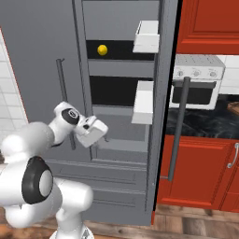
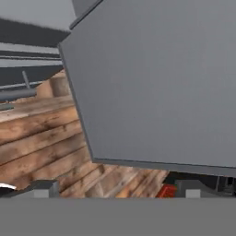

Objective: Retrieve a lemon from the fridge and place it on the cutting board with the fish.

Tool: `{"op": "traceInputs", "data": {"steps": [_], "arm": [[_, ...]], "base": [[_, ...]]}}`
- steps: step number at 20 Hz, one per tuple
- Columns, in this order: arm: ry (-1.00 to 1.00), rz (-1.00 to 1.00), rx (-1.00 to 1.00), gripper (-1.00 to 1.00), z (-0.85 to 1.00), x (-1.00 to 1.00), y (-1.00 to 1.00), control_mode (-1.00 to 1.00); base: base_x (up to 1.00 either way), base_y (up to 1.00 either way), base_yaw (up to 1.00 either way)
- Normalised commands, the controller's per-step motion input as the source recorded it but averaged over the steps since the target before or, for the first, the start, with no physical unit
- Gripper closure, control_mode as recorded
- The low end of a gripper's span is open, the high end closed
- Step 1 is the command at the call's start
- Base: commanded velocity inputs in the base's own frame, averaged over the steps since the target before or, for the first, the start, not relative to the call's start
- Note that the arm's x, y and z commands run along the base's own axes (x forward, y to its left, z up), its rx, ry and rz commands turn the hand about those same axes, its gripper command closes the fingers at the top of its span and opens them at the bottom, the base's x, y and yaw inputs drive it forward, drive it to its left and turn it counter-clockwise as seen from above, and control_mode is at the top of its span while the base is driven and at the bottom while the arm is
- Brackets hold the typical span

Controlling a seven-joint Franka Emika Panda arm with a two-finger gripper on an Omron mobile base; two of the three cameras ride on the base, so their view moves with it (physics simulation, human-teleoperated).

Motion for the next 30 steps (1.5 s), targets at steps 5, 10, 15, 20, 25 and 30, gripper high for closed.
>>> {"op": "traceInputs", "data": {"steps": [5,10,15,20,25,30], "arm": [[-0.09,-0.19,0.53,-1.00,0.00,0.44,0.89,-1.00],[-0.29,-0.13,0.50,-1.00,0.03,0.14,0.76,-1.00],[-0.49,-0.07,0.37,-1.00,0.12,0.00,0.45,-1.00],[-0.33,0.01,0.02,-1.00,0.23,0.00,0.47,-1.00],[-0.16,0.19,-0.10,-1.00,0.39,0.00,0.24,-1.00],[-0.09,0.35,-0.05,-1.00,0.41,0.01,0.00,-1.00]], "base": [[0.00,0.00,0.00],[0.00,0.00,0.00],[0.00,0.00,0.00],[0.00,0.00,0.00],[0.00,0.00,0.00],[0.00,0.00,0.00]]}}
